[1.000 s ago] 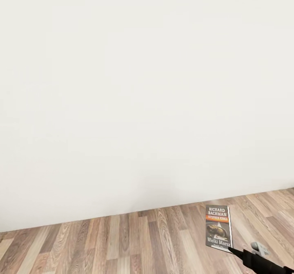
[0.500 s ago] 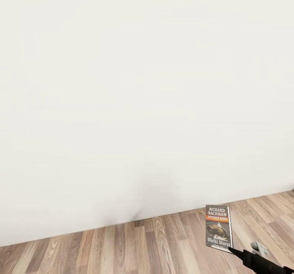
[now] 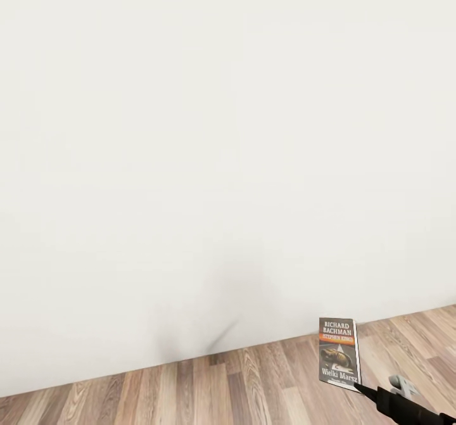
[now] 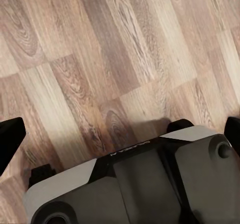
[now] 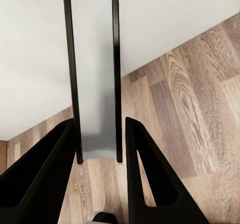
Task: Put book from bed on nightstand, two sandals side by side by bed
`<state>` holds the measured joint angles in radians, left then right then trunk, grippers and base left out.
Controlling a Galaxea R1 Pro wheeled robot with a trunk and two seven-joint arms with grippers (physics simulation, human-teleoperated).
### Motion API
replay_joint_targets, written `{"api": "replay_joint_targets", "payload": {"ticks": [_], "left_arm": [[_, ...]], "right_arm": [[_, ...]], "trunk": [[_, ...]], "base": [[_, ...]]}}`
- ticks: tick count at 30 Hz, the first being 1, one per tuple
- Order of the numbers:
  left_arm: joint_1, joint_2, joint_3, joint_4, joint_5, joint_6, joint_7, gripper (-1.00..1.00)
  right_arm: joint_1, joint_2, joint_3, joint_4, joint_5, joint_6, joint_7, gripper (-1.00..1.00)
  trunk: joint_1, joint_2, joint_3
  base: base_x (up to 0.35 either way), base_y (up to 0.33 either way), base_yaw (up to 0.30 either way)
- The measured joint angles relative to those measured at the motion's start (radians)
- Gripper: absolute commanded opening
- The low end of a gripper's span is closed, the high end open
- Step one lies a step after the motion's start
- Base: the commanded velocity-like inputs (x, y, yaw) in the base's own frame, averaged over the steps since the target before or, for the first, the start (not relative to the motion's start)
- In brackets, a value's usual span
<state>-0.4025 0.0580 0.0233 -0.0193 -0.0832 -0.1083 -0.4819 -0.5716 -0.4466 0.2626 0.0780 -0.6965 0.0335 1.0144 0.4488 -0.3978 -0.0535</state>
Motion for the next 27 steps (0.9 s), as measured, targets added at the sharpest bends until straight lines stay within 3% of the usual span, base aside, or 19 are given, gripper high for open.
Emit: {"api": "replay_joint_targets", "payload": {"ticks": [7, 16, 27], "left_arm": [[0.000, 0.000, 0.000, 0.000, 0.000, 0.000, 0.000, 1.00], [0.000, 0.000, 0.000, 0.000, 0.000, 0.000, 0.000, 1.00], [0.000, -0.001, 0.000, 0.000, -0.001, 0.000, 0.000, 1.00]], "right_arm": [[0.000, 0.000, 0.001, 0.000, 0.000, 0.000, 0.000, -1.00], [0.000, 0.000, 0.000, 0.000, 0.000, 0.000, 0.000, -1.00], [0.000, 0.000, 0.001, 0.000, 0.000, 0.000, 0.000, -1.00]], "trunk": [[0.000, 0.000, 0.000], [0.000, 0.000, 0.000], [0.000, 0.000, 0.000]], "base": [[0.301, 0.123, 0.000], [0.104, 0.021, 0.000], [0.304, 0.000, 0.000]]}}
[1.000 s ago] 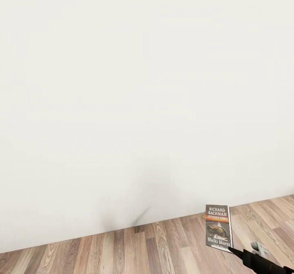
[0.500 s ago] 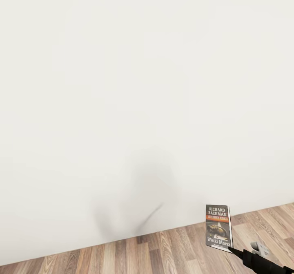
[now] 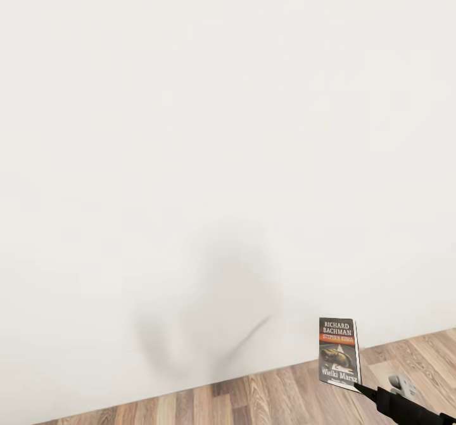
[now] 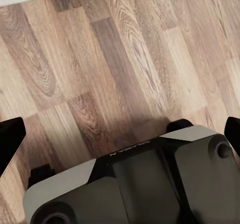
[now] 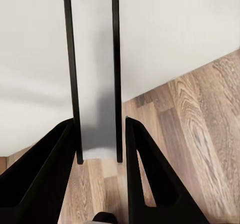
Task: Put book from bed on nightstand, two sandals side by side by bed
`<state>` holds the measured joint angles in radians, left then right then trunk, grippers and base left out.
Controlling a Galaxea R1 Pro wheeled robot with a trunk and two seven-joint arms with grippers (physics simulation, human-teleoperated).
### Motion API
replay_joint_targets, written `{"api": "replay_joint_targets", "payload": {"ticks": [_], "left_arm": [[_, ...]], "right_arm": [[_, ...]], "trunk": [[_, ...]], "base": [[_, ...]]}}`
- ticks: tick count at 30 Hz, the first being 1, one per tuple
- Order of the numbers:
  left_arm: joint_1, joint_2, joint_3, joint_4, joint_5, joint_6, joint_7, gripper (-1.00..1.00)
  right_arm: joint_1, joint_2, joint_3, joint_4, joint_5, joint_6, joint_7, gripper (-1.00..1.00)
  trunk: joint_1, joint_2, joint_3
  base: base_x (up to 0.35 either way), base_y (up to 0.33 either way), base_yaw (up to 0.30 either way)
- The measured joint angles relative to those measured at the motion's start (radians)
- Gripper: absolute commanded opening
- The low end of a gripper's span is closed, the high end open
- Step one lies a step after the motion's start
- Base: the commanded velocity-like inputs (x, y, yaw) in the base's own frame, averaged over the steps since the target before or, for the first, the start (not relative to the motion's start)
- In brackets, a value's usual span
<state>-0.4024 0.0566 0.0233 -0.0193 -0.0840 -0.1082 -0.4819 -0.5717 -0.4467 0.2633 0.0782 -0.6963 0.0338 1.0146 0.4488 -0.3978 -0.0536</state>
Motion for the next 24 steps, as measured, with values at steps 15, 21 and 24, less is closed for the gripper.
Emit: {"api": "replay_joint_targets", "payload": {"ticks": [15, 21, 24], "left_arm": [[0.000, 0.000, 0.000, 0.000, 0.001, 0.000, 0.000, 1.00], [0.000, 0.000, 0.000, 0.000, 0.001, 0.000, 0.000, 1.00], [0.000, 0.000, 0.000, 0.000, 0.001, 0.000, 0.000, 1.00]], "right_arm": [[0.000, -0.001, -0.001, 0.000, 0.000, 0.001, 0.002, -1.00], [0.000, -0.001, 0.000, 0.000, 0.000, 0.001, 0.002, -1.00], [0.000, -0.001, 0.001, 0.000, 0.000, 0.001, 0.002, -1.00]], "trunk": [[0.001, 0.000, 0.000], [0.001, 0.000, 0.000], [0.001, 0.000, 0.000]], "base": [[0.069, 0.000, -0.156], [0.000, 0.000, -0.282], [0.000, 0.000, -0.283]]}}
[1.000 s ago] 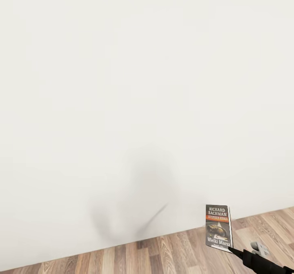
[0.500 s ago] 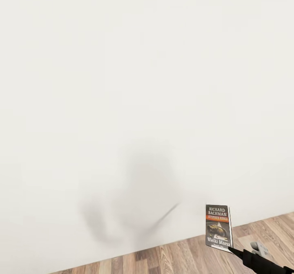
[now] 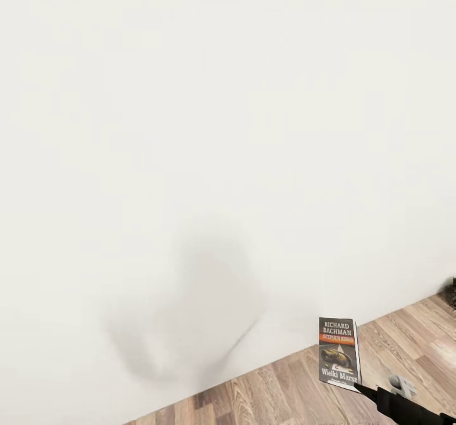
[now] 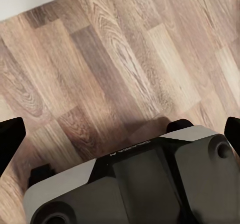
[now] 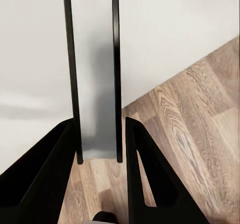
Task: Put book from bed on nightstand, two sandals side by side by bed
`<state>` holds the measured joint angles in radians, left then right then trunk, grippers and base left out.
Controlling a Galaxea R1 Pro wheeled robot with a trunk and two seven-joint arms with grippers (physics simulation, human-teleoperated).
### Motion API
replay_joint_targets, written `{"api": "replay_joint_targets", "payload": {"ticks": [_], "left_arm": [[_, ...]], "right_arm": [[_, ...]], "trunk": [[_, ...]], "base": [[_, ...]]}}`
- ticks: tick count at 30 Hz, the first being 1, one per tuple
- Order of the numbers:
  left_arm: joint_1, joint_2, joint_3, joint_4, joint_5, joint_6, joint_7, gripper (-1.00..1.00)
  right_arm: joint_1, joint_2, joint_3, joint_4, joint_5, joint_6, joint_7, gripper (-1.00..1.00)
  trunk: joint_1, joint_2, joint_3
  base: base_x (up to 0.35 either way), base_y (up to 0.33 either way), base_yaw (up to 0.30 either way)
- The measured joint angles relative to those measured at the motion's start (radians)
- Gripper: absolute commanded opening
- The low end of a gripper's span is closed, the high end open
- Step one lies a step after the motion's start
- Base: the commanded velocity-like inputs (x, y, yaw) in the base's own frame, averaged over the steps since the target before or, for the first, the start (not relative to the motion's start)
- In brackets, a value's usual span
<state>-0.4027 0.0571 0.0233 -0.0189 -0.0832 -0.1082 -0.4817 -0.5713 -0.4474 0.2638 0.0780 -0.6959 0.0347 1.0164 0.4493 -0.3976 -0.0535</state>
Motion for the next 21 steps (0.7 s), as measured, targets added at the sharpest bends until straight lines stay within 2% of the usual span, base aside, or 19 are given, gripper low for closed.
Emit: {"api": "replay_joint_targets", "payload": {"ticks": [21], "left_arm": [[0.000, -0.001, 0.000, 0.000, 0.000, 0.000, 0.000, 1.00]], "right_arm": [[0.000, 0.000, 0.002, 0.000, 0.000, 0.000, 0.000, -1.00]], "trunk": [[0.000, 0.000, 0.000]], "base": [[0.000, 0.000, -0.283]]}}
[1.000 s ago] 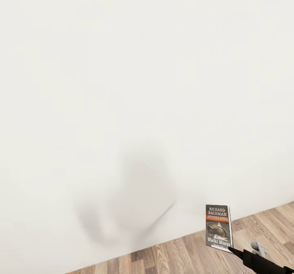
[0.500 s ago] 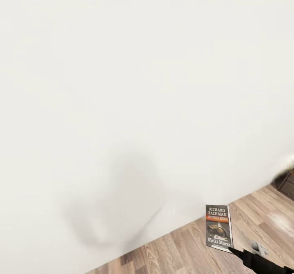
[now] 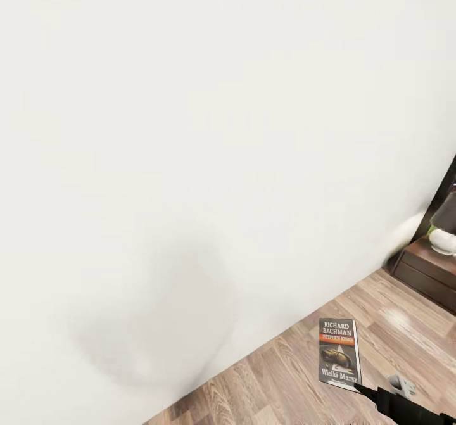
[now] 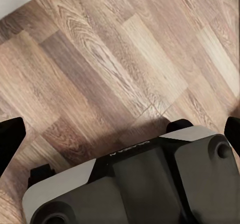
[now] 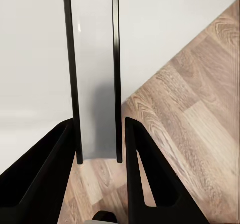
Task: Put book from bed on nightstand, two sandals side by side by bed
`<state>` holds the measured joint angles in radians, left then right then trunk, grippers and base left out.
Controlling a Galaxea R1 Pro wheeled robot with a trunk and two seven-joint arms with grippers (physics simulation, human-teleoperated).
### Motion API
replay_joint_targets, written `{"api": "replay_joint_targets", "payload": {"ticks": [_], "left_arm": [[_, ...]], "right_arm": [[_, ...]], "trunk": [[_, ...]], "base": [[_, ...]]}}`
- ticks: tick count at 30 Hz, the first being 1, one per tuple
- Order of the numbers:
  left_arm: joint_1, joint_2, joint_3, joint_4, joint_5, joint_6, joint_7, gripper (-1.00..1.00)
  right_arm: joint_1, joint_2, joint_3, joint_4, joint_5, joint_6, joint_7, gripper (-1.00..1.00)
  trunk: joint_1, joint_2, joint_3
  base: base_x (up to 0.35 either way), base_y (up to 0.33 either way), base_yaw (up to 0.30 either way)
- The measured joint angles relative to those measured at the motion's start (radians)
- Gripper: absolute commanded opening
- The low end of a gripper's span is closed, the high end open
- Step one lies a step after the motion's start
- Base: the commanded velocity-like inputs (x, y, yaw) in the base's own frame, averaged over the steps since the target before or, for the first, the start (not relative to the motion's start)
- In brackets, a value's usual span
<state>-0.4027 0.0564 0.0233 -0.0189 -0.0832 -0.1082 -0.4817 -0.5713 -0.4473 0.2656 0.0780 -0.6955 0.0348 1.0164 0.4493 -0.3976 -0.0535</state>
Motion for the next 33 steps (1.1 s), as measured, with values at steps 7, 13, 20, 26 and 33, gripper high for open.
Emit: {"api": "replay_joint_targets", "payload": {"ticks": [7, 13, 20, 26, 33], "left_arm": [[0.000, 0.000, 0.000, 0.000, 0.000, 0.000, 0.000, 1.00], [0.000, 0.000, 0.000, 0.000, 0.000, 0.000, 0.000, 1.00], [0.000, 0.001, 0.000, 0.000, 0.000, 0.000, 0.000, 1.00], [0.000, 0.000, 0.000, 0.000, -0.001, 0.000, 0.000, 1.00], [0.000, 0.000, 0.000, 0.000, 0.000, 0.000, 0.000, 1.00]], "right_arm": [[0.000, 0.000, 0.001, 0.000, 0.000, 0.000, 0.000, -1.00], [0.000, 0.000, 0.000, 0.000, 0.000, 0.000, 0.000, -1.00], [0.000, 0.000, 0.000, 0.000, 0.000, 0.000, 0.000, -1.00], [0.000, 0.000, -0.004, 0.000, -0.001, 0.000, 0.000, -1.00], [0.000, -0.001, -0.004, 0.000, -0.001, 0.000, 0.000, -1.00]], "trunk": [[0.000, 0.000, 0.000], [-0.001, 0.000, 0.000], [-0.001, 0.000, 0.000], [0.000, 0.000, 0.000], [0.000, 0.000, 0.000]], "base": [[0.033, 0.000, -0.284], [0.274, 0.000, -0.170], [0.327, 0.000, -0.016], [0.185, 0.000, -0.001], [0.020, 0.000, -0.180]]}}
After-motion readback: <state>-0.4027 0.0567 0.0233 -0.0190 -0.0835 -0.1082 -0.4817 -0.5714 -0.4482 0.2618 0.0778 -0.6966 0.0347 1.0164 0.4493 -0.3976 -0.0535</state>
